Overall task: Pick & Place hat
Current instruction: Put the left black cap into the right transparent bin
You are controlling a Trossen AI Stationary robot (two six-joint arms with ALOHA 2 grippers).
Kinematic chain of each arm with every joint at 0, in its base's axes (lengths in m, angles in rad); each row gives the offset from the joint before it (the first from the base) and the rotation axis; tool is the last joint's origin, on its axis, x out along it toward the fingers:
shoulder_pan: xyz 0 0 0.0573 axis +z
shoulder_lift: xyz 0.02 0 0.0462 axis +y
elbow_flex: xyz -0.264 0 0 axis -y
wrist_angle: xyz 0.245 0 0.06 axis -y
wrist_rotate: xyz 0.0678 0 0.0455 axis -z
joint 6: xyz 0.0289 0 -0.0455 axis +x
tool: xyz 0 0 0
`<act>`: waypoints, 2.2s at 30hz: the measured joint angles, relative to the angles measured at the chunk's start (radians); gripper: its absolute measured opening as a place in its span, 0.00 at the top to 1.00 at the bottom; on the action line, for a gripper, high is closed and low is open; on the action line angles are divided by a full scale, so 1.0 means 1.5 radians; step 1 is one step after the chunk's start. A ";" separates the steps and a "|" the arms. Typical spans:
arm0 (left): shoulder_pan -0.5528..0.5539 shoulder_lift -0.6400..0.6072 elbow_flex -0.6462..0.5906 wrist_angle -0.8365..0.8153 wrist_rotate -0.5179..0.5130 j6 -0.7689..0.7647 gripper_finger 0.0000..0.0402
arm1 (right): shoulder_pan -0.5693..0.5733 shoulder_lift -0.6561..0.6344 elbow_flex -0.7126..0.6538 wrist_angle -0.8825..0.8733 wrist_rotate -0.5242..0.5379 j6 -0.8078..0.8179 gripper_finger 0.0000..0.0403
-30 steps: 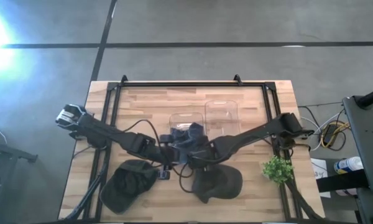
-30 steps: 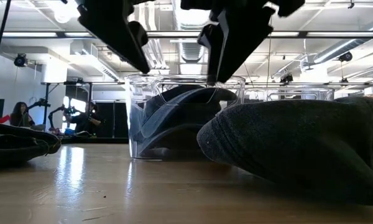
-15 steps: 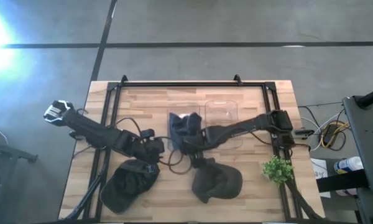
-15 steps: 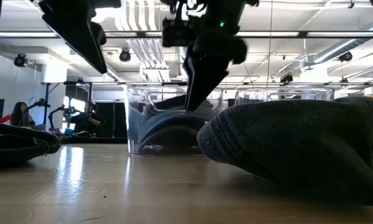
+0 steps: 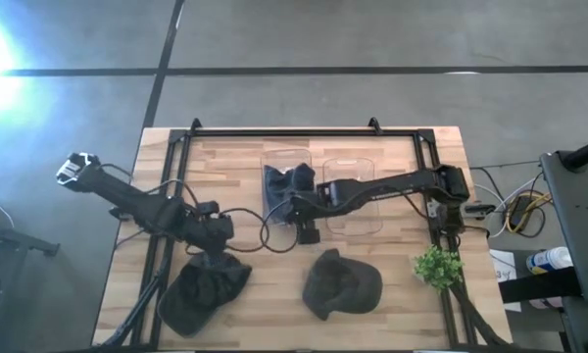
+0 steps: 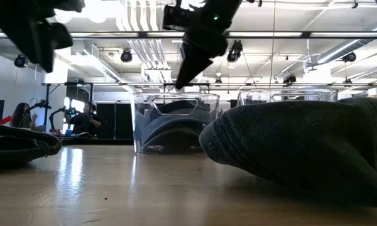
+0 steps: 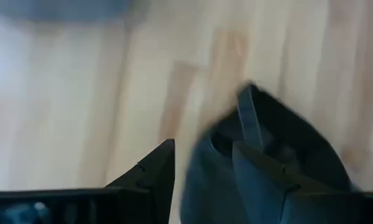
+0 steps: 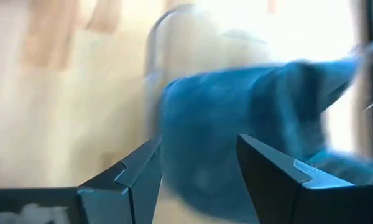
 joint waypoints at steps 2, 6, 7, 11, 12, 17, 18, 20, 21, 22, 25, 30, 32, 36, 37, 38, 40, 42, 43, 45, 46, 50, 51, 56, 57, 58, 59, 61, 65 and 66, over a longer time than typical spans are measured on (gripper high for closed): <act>-0.013 -0.003 -0.004 -0.014 0.030 -0.017 0.62 | -0.011 0.002 0.001 0.013 0.012 -0.005 0.48; -0.061 0.000 -0.008 -0.041 0.099 -0.038 0.62 | -0.008 -0.006 0.020 -0.020 0.025 0.042 0.46; -0.078 0.002 -0.008 -0.051 0.107 -0.042 0.62 | 0.000 -0.011 0.025 -0.026 0.027 0.041 0.46; -0.136 0.002 -0.008 -0.137 0.108 -0.097 0.62 | 0.044 -0.037 0.031 -0.052 0.028 0.052 0.46; -0.146 0.002 -0.008 -0.168 0.108 -0.121 0.62 | 0.056 -0.040 0.030 -0.061 0.030 0.059 0.46; -0.179 -0.001 -0.018 -0.236 0.110 -0.190 0.62 | 0.104 -0.040 0.021 -0.095 0.065 0.095 0.46; -0.179 -0.002 -0.027 -0.231 0.120 -0.202 0.62 | 0.114 -0.040 0.017 -0.093 0.065 0.108 0.46; -0.179 -0.002 -0.050 -0.218 0.157 -0.233 0.62 | 0.130 -0.040 0.009 -0.097 0.064 0.143 0.46; -0.178 -0.002 -0.064 -0.209 0.175 -0.251 0.62 | 0.137 -0.040 0.007 -0.102 0.063 0.161 0.46; -0.178 -0.002 -0.078 -0.200 0.187 -0.268 0.62 | 0.144 -0.040 0.004 -0.103 0.064 0.177 0.46; -0.179 -0.008 -0.114 -0.155 0.205 -0.310 0.62 | 0.165 -0.040 0.001 -0.116 0.076 0.223 0.46; -0.179 -0.016 -0.149 -0.099 0.205 -0.328 0.62 | 0.202 -0.040 0.000 -0.144 0.098 0.278 0.46; -0.179 -0.017 -0.165 -0.080 0.205 -0.336 0.62 | 0.210 -0.040 0.000 -0.148 0.100 0.302 0.46; -0.179 -0.018 -0.176 -0.056 0.225 -0.343 0.62 | 0.227 -0.040 -0.001 -0.150 0.108 0.339 0.46; -0.179 -0.019 -0.171 -0.059 0.235 -0.341 0.62 | 0.231 -0.040 -0.001 -0.152 0.108 0.346 0.46; -0.180 -0.022 -0.165 -0.063 0.239 -0.340 0.62 | 0.235 -0.040 -0.001 -0.156 0.111 0.354 0.46; -0.180 -0.032 -0.150 -0.058 0.232 -0.339 0.62 | 0.240 -0.040 -0.001 -0.166 0.115 0.363 0.46; -0.180 -0.040 -0.142 -0.030 0.211 -0.346 0.62 | 0.243 -0.040 -0.001 -0.173 0.117 0.364 0.46; -0.180 -0.043 -0.142 -0.005 0.203 -0.352 0.62 | 0.244 -0.040 -0.001 -0.174 0.118 0.364 0.46; -0.180 -0.047 -0.142 0.077 0.163 -0.366 0.62 | 0.245 -0.040 -0.001 -0.173 0.118 0.365 0.46; -0.177 -0.049 -0.146 0.134 0.129 -0.374 0.62 | 0.246 -0.040 -0.001 -0.173 0.119 0.366 0.46; -0.140 -0.040 -0.162 0.327 0.002 -0.377 0.62 | 0.247 -0.040 -0.001 -0.174 0.130 0.382 0.46; -0.126 -0.037 -0.162 0.341 -0.008 -0.375 0.62 | 0.246 -0.040 -0.001 -0.174 0.133 0.385 0.46; -0.104 -0.041 -0.123 0.184 0.035 -0.335 0.62 | 0.246 -0.040 -0.001 -0.174 0.132 0.411 0.46; -0.108 -0.042 -0.110 0.151 0.056 -0.321 0.62 | 0.247 -0.040 -0.001 -0.174 0.130 0.417 0.46; -0.115 -0.042 -0.097 0.130 0.082 -0.302 0.62 | 0.249 -0.040 -0.001 -0.174 0.128 0.425 0.46; -0.127 -0.041 -0.084 0.118 0.104 -0.283 0.62 | 0.250 -0.040 -0.001 -0.174 0.125 0.431 0.46; -0.161 -0.039 -0.066 0.116 0.132 -0.245 0.62 | 0.252 -0.040 -0.001 -0.174 0.114 0.444 0.46; -0.245 -0.016 -0.047 0.114 0.132 -0.197 0.62 | 0.259 -0.040 -0.001 -0.174 0.115 0.471 0.46; -0.266 -0.005 -0.044 0.117 0.131 -0.197 0.62 | 0.261 -0.040 -0.001 -0.174 0.115 0.477 0.46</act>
